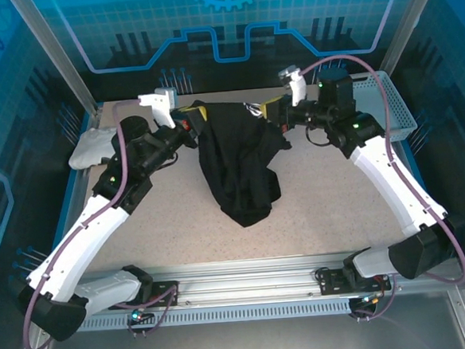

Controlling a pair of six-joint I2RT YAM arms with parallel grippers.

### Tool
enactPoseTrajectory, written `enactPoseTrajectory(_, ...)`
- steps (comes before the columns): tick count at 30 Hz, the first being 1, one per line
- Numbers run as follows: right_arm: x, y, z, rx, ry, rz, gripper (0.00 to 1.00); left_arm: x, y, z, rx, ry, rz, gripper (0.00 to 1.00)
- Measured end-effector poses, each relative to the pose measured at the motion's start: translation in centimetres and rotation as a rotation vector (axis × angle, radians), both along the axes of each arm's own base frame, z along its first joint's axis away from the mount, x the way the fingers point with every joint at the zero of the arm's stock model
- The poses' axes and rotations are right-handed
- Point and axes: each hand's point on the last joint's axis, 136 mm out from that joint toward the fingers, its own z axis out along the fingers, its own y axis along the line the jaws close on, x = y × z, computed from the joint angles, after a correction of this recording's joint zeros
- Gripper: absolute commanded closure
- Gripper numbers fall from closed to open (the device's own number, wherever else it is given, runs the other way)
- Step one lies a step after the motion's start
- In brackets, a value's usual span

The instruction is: Fold the inside-out t-shirt

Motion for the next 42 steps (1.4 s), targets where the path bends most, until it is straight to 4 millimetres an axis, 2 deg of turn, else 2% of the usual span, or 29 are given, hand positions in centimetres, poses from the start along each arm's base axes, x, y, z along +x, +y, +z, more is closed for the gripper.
enactPoseTrajectory(2, -1.1, 1.8, 0.2, -0.011, -0.013, 0.047, 1.0, 0.0, 0.0, -0.3, 0.003, 0.006, 0.001, 1.0)
enactPoseTrajectory(4, -1.9, 3.5, -0.5, -0.031, -0.003, 0.091, 1.0, 0.2, 0.1, -0.5, 0.004, 0.008, 0.004, 1.0)
enactPoseTrajectory(8, -1.6, 4.3, -2.9, -0.057, 0.045, 0.129, 1.0, -0.4, -0.7, -0.3, -0.002, -0.001, -0.062, 1.0)
enactPoseTrajectory(9, -1.6, 4.5, -3.4, -0.057, 0.056, 0.149, 0.98, -0.7, -1.0, -0.1, -0.006, -0.004, -0.085, 1.0)
enactPoseTrajectory(12, -1.7, 4.9, -4.3, -0.062, 0.076, 0.176, 0.79, -1.1, -1.5, 0.0, -0.015, -0.004, -0.126, 1.0)
enactPoseTrajectory(17, -1.3, 4.3, -6.4, -0.099, 0.111, 0.14, 0.56, -1.5, -2.0, 0.0, -0.019, -0.002, -0.16, 1.0)
enactPoseTrajectory(21, -2.0, 2.7, -11.3, -0.144, 0.219, 0.096, 0.39, -1.7, -2.1, 0.0, -0.019, -0.002, -0.176, 1.0)
enactPoseTrajectory(24, -3.3, 1.7, -14.1, -0.166, 0.289, 0.075, 0.32, -1.8, -2.2, 0.0, -0.019, -0.002, -0.18, 1.0)
enactPoseTrajectory(27, -4.6, 1.0, -15.1, -0.168, 0.312, 0.059, 0.3, -1.8, -2.3, 0.0, -0.019, -0.001, -0.185, 1.0)
enactPoseTrajectory(29, -5.1, 0.6, -15.3, -0.169, 0.315, 0.047, 0.33, -1.8, -2.3, 0.0, -0.019, -0.001, -0.186, 1.0)
enactPoseTrajectory(30, -5.2, 0.4, -15.5, -0.17, 0.316, 0.039, 0.37, -1.8, -2.3, 0.0, -0.019, -0.001, -0.186, 1.0)
enactPoseTrajectory(31, -5.2, 0.4, -15.7, -0.171, 0.32, 0.033, 0.44, -1.8, -2.3, 0.0, -0.019, -0.001, -0.186, 1.0)
enactPoseTrajectory(33, -5.2, 0.2, -16.7, -0.181, 0.341, 0.021, 0.67, -1.8, -2.3, 0.0, -0.021, 0.001, -0.185, 1.0)
enactPoseTrajectory(36, -4.6, -1.0, -18.9, -0.216, 0.4, -0.026, 0.86, -1.6, -2.0, 0.0, -0.027, 0.005, -0.177, 1.0)
enactPoseTrajectory(39, -3.1, -4.6, -21.1, -0.25, 0.474, -0.153, 0.89, -1.2, -1.1, 0.2, -0.047, 0.014, -0.15, 1.0)
enactPoseTrajectory(42, -1.7, -8.8, -22.0, -0.282, 0.498, -0.304, 0.81, -1.2, -0.4, 0.6, -0.069, 0.018, -0.133, 1.0)
